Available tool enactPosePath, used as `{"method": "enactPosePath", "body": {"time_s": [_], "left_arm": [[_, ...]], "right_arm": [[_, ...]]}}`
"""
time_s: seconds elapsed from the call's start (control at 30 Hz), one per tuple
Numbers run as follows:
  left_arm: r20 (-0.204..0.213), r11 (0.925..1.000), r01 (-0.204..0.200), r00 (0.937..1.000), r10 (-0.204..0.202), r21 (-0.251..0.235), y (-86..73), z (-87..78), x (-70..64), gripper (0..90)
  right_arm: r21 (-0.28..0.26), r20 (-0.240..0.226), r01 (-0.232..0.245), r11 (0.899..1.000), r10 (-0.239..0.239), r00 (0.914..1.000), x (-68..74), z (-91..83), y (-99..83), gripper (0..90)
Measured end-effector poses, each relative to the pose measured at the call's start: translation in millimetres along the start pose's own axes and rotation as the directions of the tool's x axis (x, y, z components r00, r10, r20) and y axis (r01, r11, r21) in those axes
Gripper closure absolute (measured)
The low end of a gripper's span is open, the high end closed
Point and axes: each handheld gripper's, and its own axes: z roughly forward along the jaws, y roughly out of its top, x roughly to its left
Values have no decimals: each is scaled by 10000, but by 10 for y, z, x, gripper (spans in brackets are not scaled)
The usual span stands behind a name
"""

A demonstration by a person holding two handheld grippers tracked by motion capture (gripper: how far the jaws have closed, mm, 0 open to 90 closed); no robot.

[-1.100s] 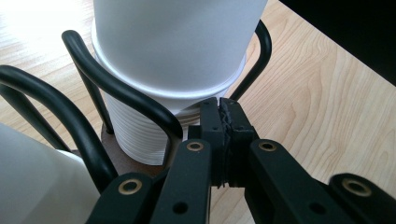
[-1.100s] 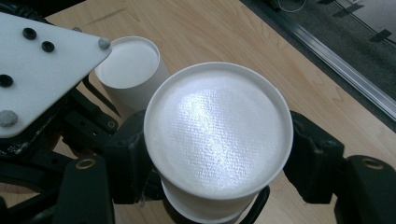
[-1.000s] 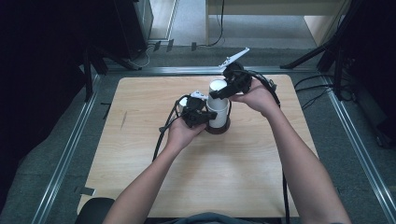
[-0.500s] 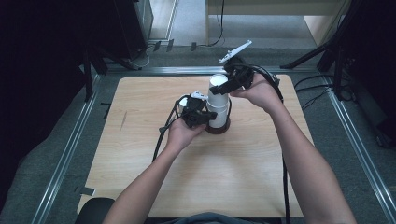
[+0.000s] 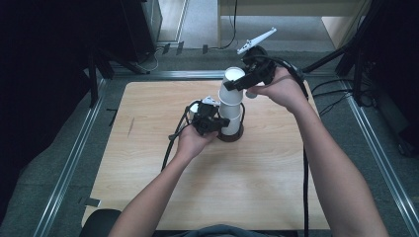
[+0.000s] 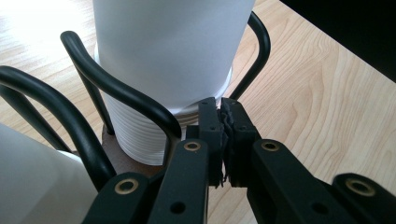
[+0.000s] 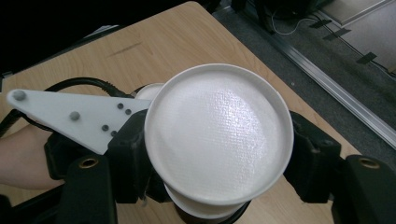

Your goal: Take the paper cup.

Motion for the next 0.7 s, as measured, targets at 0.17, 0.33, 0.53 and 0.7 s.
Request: {"method": "enactPosePath", "body": {"time_s": [0.17,0.33,0.53,0.7], "left_arm": [[25,10000,-9,10000,9,31,-3,-1,5,869],[100,10000,43,9999,-44,64,-5,-6,9,854],[280,9999,143,9995,-146,86,-5,-12,31,842],[281,9999,-30,9996,27,96,-4,-26,13,809]], "right_arm": [[-200,-41,157,9997,-157,9999,62,-142,52,333],[-189,-169,428,9989,-431,9989,145,-266,30,333],[-125,-393,662,9977,-666,9970,207,-380,-141,332],[-158,-535,539,9984,-547,9971,198,-432,-303,332]]}}
